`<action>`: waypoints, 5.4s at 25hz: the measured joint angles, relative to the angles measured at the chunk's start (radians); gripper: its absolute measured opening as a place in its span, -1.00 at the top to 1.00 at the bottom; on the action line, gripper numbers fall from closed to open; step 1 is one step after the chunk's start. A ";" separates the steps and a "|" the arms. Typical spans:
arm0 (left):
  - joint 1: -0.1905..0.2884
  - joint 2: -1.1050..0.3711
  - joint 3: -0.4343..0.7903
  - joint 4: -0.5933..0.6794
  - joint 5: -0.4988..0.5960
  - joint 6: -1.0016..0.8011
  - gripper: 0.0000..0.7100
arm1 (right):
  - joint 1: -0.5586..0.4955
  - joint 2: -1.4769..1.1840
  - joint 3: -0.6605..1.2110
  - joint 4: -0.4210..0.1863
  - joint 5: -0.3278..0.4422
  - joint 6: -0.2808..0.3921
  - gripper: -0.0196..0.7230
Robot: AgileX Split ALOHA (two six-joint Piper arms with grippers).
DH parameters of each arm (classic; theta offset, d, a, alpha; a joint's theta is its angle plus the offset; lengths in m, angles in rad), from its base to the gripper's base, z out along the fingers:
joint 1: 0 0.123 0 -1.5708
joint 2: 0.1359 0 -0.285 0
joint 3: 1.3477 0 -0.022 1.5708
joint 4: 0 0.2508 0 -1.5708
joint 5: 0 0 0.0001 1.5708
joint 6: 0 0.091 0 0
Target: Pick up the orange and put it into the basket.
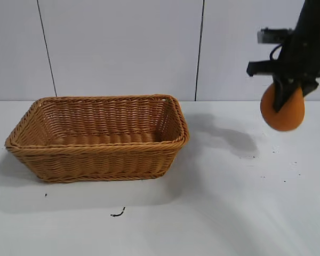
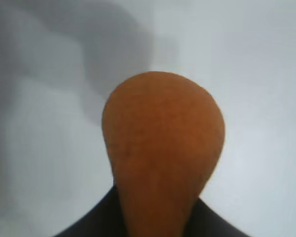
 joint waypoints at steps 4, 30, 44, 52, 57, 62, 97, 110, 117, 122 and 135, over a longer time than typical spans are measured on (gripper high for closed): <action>0.000 0.000 0.000 0.000 0.001 0.000 -0.88 | 0.063 0.000 -0.020 -0.002 0.003 0.006 0.77; 0.000 0.000 0.000 0.000 0.001 0.000 -0.88 | 0.549 0.313 -0.110 0.017 -0.361 0.079 0.77; 0.000 0.000 0.000 0.000 0.001 0.000 -0.88 | 0.549 0.318 -0.338 -0.018 -0.143 0.075 -0.88; 0.000 0.000 0.000 0.000 0.001 0.000 -0.88 | 0.463 0.316 -0.463 -0.074 0.012 0.075 -0.92; 0.000 0.000 0.000 0.000 0.001 0.000 -0.88 | 0.282 0.316 -0.463 -0.081 0.060 0.066 -0.92; 0.000 0.000 0.000 0.000 0.001 0.000 -0.88 | 0.074 0.316 -0.463 -0.086 0.071 0.057 -0.92; 0.000 0.000 0.000 0.000 0.001 0.000 -0.88 | -0.096 -0.689 0.710 -0.005 0.076 -0.042 -0.92; 0.000 0.000 0.000 0.000 0.001 0.000 -0.88 | -0.096 -1.524 1.211 0.018 -0.080 -0.056 -0.92; 0.000 0.000 0.000 0.000 0.001 0.000 -0.88 | -0.096 -1.848 1.309 0.027 -0.109 -0.056 -0.92; 0.000 0.000 0.000 0.000 0.001 0.000 -0.88 | -0.096 -1.996 1.309 0.054 -0.119 -0.056 -0.92; 0.000 0.000 0.000 0.000 0.001 0.000 -0.88 | -0.096 -2.004 1.311 0.053 -0.119 -0.056 -0.92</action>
